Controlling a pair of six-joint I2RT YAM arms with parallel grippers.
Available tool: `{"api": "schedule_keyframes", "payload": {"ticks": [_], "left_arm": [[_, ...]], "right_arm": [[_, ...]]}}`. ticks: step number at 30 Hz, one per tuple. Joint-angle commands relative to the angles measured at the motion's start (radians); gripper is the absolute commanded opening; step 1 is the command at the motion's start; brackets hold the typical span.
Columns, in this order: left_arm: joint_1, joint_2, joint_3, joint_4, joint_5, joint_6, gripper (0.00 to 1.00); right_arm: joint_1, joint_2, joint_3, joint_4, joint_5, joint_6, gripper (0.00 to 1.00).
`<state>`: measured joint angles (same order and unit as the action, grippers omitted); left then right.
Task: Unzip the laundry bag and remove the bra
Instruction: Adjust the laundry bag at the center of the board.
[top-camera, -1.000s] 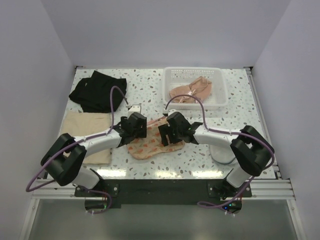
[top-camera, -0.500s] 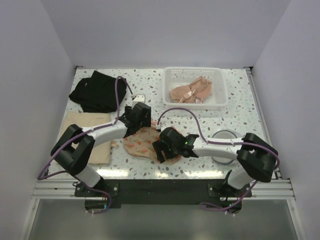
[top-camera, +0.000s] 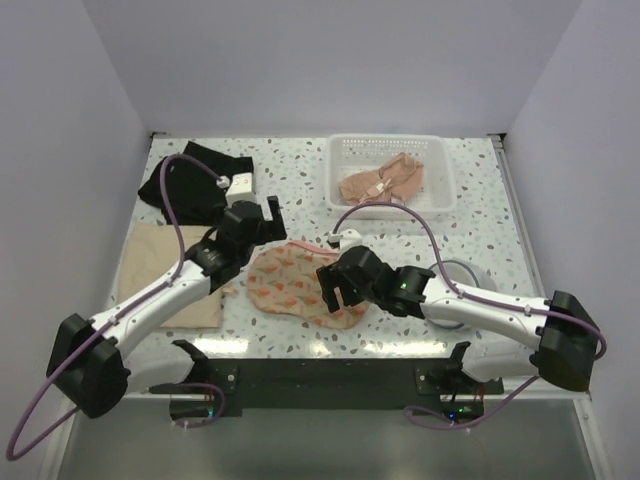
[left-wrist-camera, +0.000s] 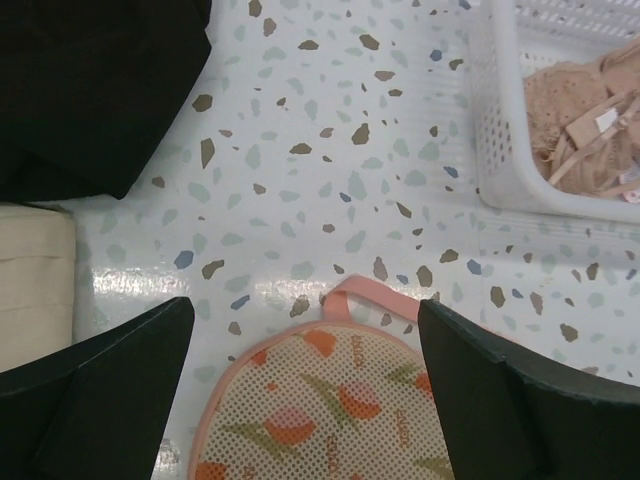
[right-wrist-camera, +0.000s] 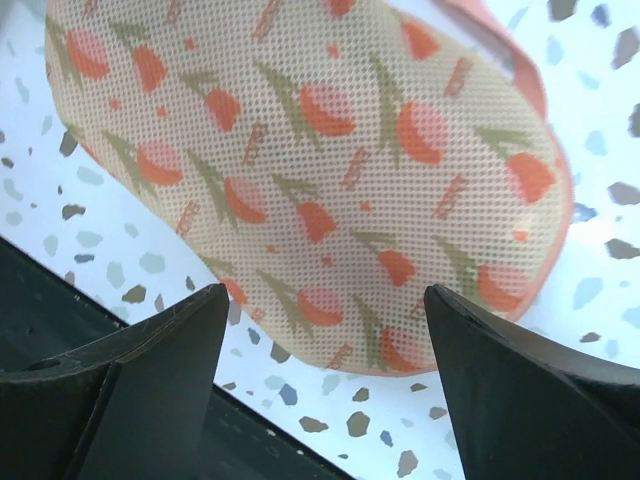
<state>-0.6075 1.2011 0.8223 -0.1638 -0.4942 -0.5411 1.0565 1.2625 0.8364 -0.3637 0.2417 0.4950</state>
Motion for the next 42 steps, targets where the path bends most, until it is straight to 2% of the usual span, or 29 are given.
{"api": "schedule_keyframes", "payload": {"ticks": [1, 4, 7, 11, 13, 14, 18, 23, 27, 34, 42], "left_arm": [[0.08, -0.115, -0.095, 0.033, 0.224, -0.02, 1.0], [0.081, -0.19, -0.167, 0.03, 0.253, -0.042, 0.97], [0.08, -0.242, -0.206, -0.04, 0.237, -0.068, 0.94], [0.08, -0.293, -0.244, -0.108, 0.226, -0.092, 0.91], [0.081, -0.323, -0.252, -0.137, 0.198, -0.105, 0.9], [0.08, -0.331, -0.253, -0.147, 0.183, -0.106, 0.9], [0.081, -0.37, -0.238, -0.224, 0.073, -0.131, 0.9], [0.078, -0.437, -0.244, -0.256, 0.009, -0.158, 0.9], [0.08, -0.454, -0.249, -0.292, -0.017, -0.175, 0.89], [0.081, -0.491, -0.259, -0.335, -0.072, -0.217, 0.89], [0.08, -0.515, -0.262, -0.359, -0.099, -0.227, 0.89]], "right_arm": [[0.003, -0.006, 0.069, -0.043, 0.123, -0.047, 0.85], [0.003, 0.005, 0.081, -0.021, 0.16, -0.072, 0.86], [0.003, 0.034, 0.107, -0.011, 0.194, -0.125, 0.87], [-0.001, 0.113, 0.153, 0.017, 0.211, -0.29, 0.88], [-0.003, 0.17, 0.182, 0.044, 0.136, -0.375, 0.89], [-0.004, 0.187, 0.187, 0.054, 0.086, -0.468, 0.89], [-0.007, 0.274, 0.243, 0.023, -0.024, -0.59, 0.88], [-0.023, 0.324, 0.311, -0.014, -0.165, -0.639, 0.87], [-0.055, 0.395, 0.342, -0.02, -0.333, -0.648, 0.87], [-0.087, 0.563, 0.392, -0.03, -0.346, -0.65, 0.85], [-0.095, 0.61, 0.4, 0.014, -0.314, -0.584, 0.84]]}}
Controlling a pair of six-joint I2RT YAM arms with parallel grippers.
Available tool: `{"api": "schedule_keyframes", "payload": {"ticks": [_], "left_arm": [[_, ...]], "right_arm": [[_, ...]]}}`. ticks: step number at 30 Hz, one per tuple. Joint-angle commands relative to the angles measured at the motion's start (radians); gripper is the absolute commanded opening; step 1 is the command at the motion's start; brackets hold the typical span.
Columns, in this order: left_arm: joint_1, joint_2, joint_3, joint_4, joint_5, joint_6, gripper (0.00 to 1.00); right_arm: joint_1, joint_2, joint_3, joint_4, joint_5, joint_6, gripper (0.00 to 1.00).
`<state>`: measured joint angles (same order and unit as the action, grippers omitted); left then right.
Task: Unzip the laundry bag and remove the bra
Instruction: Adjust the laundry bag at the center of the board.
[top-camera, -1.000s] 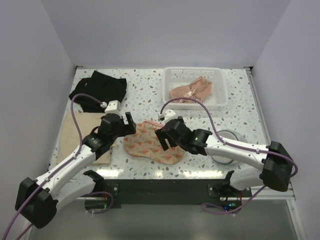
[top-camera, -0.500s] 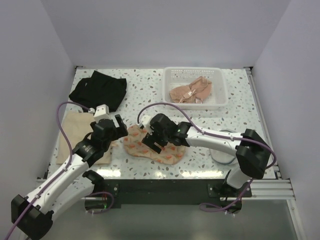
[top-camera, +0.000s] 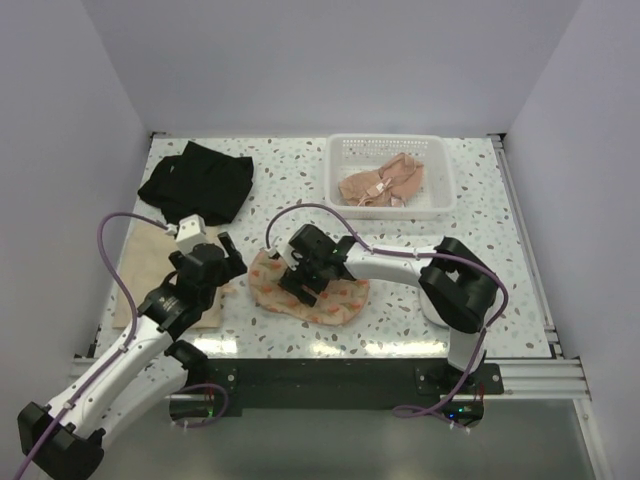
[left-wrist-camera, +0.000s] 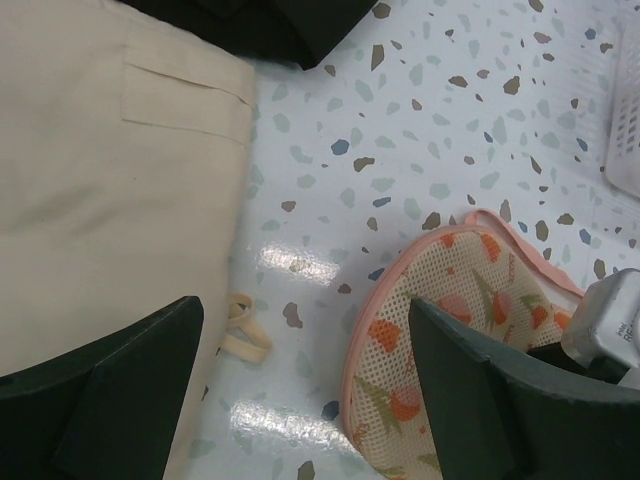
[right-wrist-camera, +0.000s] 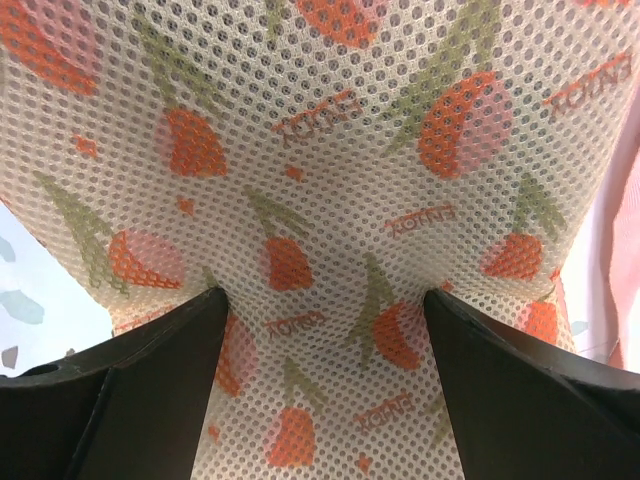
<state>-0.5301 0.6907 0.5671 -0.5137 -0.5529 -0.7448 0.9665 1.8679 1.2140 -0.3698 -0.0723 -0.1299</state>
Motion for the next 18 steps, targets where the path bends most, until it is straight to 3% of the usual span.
{"api": "schedule_keyframes", "payload": {"ticks": [1, 9, 18], "left_arm": [[0.004, -0.002, -0.009, -0.009, -0.041, -0.027, 0.89], [0.004, 0.013, -0.024, 0.014, -0.013, -0.036, 0.89], [0.002, 0.038, -0.05, 0.061, 0.034, -0.042, 0.87]], "right_arm": [[-0.006, 0.005, 0.018, 0.047, 0.012, 0.062, 0.84], [-0.011, 0.023, 0.01, 0.175, 0.069, 0.308, 0.84], [-0.011, 0.105, 0.122, 0.197, 0.302, 0.596, 0.84]]}}
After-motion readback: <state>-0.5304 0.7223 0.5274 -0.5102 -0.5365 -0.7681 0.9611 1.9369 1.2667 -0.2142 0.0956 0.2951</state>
